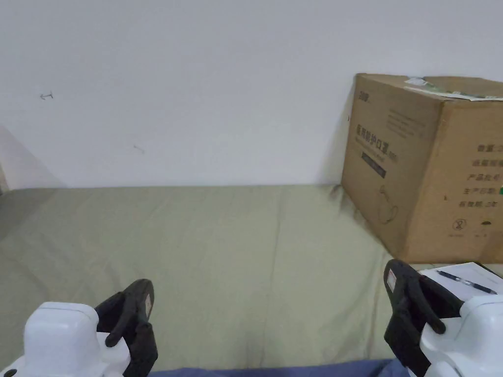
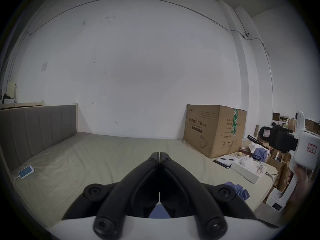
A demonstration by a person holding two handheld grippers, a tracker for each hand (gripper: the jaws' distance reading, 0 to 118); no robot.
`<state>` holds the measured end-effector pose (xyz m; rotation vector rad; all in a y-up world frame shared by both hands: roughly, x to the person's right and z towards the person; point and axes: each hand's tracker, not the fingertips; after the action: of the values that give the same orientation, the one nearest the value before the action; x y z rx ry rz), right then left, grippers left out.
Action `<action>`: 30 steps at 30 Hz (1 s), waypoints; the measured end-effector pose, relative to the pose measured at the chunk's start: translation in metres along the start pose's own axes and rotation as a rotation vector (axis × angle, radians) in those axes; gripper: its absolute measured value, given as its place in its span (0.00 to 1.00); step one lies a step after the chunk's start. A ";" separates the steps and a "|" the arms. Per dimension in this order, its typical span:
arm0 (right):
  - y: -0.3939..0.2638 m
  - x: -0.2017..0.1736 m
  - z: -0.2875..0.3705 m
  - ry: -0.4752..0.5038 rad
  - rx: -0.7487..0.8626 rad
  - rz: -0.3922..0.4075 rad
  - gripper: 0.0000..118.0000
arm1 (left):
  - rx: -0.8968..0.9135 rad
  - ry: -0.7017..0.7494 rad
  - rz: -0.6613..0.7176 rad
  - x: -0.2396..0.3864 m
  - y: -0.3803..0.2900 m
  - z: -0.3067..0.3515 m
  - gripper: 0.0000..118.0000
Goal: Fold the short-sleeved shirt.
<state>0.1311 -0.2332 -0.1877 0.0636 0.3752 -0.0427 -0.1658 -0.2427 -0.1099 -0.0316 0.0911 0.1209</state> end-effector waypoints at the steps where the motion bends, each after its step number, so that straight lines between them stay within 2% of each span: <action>1: -0.001 0.002 0.000 -0.004 -0.007 0.001 0.00 | 0.000 0.014 -0.001 0.000 0.000 0.001 0.00; 4: 0.003 0.006 0.003 -0.003 -0.028 0.006 0.00 | -0.044 0.060 -0.017 -0.021 0.007 -0.002 0.00; 5: 0.004 0.009 0.004 -0.006 -0.040 0.012 0.00 | -0.091 0.058 0.015 -0.034 0.012 -0.004 0.00; 7: 0.008 0.013 0.006 0.009 -0.083 0.023 0.00 | -0.201 0.030 0.117 -0.071 0.022 -0.014 0.00; 9: 0.011 0.018 0.006 0.031 -0.128 0.022 0.00 | -0.457 -0.028 0.284 -0.120 0.020 -0.037 0.00; 11: 0.012 0.021 0.004 0.043 -0.170 -0.011 0.00 | -0.665 -0.121 0.483 -0.171 0.001 -0.059 0.00; 13: 0.012 0.024 0.001 0.041 -0.213 -0.055 0.00 | -0.754 -0.187 0.611 -0.211 -0.033 -0.072 0.00; 14: 0.011 0.023 -0.002 0.036 -0.230 -0.068 0.00 | -0.799 -0.220 0.666 -0.222 -0.048 -0.080 0.06; 15: 0.010 0.022 -0.005 0.035 -0.242 -0.074 0.00 | -0.851 -0.218 0.705 -0.234 -0.066 -0.086 0.23; 16: 0.009 0.020 -0.008 0.036 -0.254 -0.078 0.00 | -0.873 -0.198 0.720 -0.245 -0.081 -0.091 0.50; 17: 0.009 0.017 -0.012 0.038 -0.270 -0.079 0.00 | -0.915 -0.183 0.734 -0.254 -0.098 -0.098 0.84; 18: 0.008 0.014 -0.015 0.037 -0.286 -0.076 0.00 | -0.943 -0.177 0.745 -0.258 -0.110 -0.099 0.97; 19: 0.008 0.010 -0.017 0.038 -0.299 -0.072 0.00 | -0.951 -0.184 0.768 -0.265 -0.122 -0.102 1.00; 23: 0.006 0.002 -0.019 0.059 -0.341 -0.049 0.00 | -0.973 -0.223 0.928 -0.294 -0.166 -0.127 1.00; 25: 0.005 -0.004 -0.021 0.071 -0.368 -0.014 0.00 | -0.992 -0.246 0.947 -0.297 -0.184 -0.140 1.00; 30: 0.002 -0.013 -0.029 0.078 -0.397 0.012 0.00 | -0.984 -0.517 1.061 -0.275 -0.206 -0.163 1.00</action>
<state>0.1082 -0.2283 -0.2101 -0.3252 0.4558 0.0468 -0.4275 -0.4856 -0.2409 -0.9361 -0.4912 1.2201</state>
